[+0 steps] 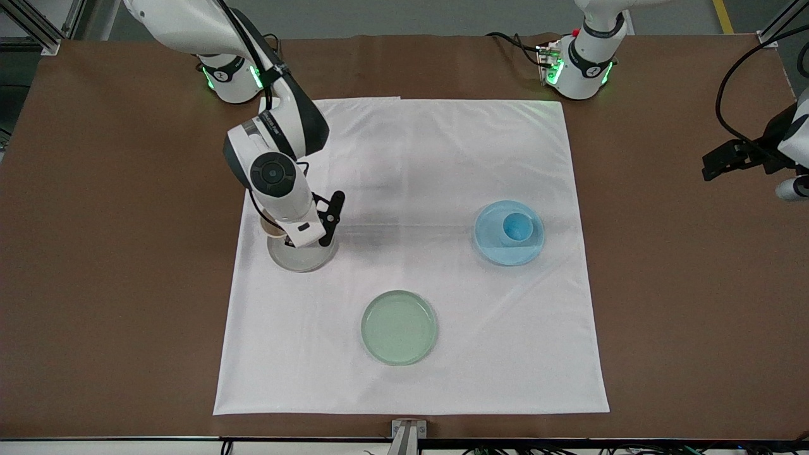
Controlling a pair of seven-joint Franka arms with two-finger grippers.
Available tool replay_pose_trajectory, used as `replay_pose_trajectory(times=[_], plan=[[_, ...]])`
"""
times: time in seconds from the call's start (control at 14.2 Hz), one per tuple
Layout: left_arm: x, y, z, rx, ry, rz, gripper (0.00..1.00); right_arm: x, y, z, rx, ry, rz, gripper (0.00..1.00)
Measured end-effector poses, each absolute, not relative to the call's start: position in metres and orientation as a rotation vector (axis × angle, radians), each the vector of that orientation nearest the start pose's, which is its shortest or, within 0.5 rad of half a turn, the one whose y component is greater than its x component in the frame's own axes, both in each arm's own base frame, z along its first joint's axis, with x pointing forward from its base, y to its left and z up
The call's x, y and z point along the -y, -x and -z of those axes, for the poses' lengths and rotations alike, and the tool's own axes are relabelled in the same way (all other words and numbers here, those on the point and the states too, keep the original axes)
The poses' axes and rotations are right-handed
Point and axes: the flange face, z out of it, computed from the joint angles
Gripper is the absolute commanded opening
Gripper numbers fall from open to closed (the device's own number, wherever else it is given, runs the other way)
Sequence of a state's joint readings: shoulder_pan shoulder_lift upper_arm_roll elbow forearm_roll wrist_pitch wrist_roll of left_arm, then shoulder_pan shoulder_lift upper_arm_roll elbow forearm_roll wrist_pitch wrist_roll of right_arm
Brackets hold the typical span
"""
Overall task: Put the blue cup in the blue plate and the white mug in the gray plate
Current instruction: 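Release the cup and raise the left gripper while the right gripper carries the mug, then lower the white mug onto the gray plate with the right gripper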
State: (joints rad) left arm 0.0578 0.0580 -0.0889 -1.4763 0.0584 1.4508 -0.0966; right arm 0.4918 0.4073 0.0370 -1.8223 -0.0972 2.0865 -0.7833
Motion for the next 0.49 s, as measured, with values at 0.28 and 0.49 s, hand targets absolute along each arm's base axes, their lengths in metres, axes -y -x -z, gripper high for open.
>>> replay_pose_trajectory(times=[0.28, 0.49], plan=[[0.006, -0.544, -0.632, 0.116, 3.106, -0.123, 1.00, -0.308, -0.550, -0.299, 2.252, 2.243, -0.208, 0.01], [0.020, -0.543, -0.632, 0.085, 3.140, -0.116, 1.00, -0.304, -0.553, -0.283, 2.251, 2.226, -0.216, 0.01]])
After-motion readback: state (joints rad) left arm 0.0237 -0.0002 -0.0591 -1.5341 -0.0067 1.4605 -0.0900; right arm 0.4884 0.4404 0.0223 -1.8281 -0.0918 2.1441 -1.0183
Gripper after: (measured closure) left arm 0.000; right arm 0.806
